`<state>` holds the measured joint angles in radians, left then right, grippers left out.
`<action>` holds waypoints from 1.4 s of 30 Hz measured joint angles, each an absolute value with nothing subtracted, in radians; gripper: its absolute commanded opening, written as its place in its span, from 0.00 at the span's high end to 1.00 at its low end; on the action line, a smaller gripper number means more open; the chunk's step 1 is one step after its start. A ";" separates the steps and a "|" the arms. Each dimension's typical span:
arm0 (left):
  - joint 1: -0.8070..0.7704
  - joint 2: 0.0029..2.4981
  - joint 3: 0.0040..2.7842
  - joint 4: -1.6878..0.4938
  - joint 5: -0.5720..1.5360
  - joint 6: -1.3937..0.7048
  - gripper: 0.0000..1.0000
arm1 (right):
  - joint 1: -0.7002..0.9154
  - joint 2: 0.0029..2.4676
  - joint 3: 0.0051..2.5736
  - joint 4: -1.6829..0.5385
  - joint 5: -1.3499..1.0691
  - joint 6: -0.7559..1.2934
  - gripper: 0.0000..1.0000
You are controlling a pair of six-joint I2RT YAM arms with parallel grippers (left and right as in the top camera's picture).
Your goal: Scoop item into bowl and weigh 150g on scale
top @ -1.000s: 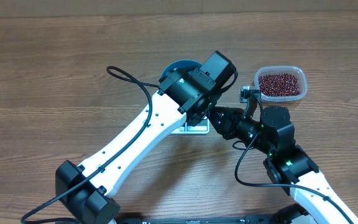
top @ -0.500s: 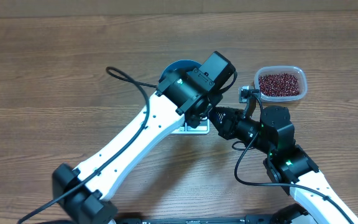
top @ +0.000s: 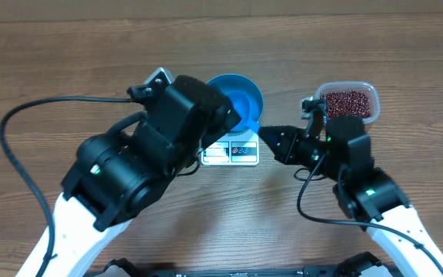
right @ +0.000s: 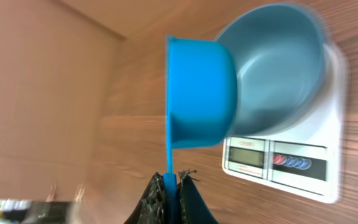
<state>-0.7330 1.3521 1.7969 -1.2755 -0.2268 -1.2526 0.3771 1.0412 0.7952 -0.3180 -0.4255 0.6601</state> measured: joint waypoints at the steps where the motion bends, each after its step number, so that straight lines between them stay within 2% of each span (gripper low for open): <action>1: -0.733 1.348 1.797 -1.288 -0.239 -1.219 0.00 | 0.367 1.042 0.838 -0.387 -0.413 0.639 0.96; 7: -0.733 1.361 1.798 -1.318 -0.274 -1.020 0.00 | 0.292 1.044 1.080 -0.669 -0.364 0.521 0.96; 12: -0.733 1.384 1.798 -1.324 -0.279 -0.930 0.02 | 0.213 1.005 1.188 -0.752 -0.352 0.459 0.96; 15: -0.733 1.403 1.798 -1.332 -0.286 -0.899 0.25 | 0.170 0.938 1.203 -0.766 -0.350 0.439 0.96; 17: -0.733 1.420 1.798 -1.337 -0.291 -0.886 0.49 | 0.150 0.888 1.206 -0.796 -0.349 0.423 0.96; 20: -0.733 1.455 1.798 -1.348 -0.295 -0.874 0.73 | 0.132 0.815 1.207 -0.847 -0.348 0.409 0.96; 22: -0.733 1.484 1.798 -1.370 -0.295 -0.873 0.96 | 0.130 0.777 1.211 -0.894 -0.345 0.400 0.96; 29: -0.735 1.609 1.798 -1.388 -0.255 -0.820 0.96 | 0.126 0.755 1.215 -1.046 -0.322 0.281 0.96; 36: -0.790 1.711 1.797 -1.345 -0.255 -0.722 0.96 | 0.126 0.760 1.215 -1.087 -0.183 0.250 0.97; 42: -0.823 1.733 1.696 -1.159 -0.220 -0.606 0.96 | 0.124 0.862 1.228 -1.103 -0.134 0.239 0.97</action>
<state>-0.8234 1.7332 1.6958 -1.1595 -0.2199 -0.6064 0.1238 0.8616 1.2278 -1.1034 -0.1337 0.2386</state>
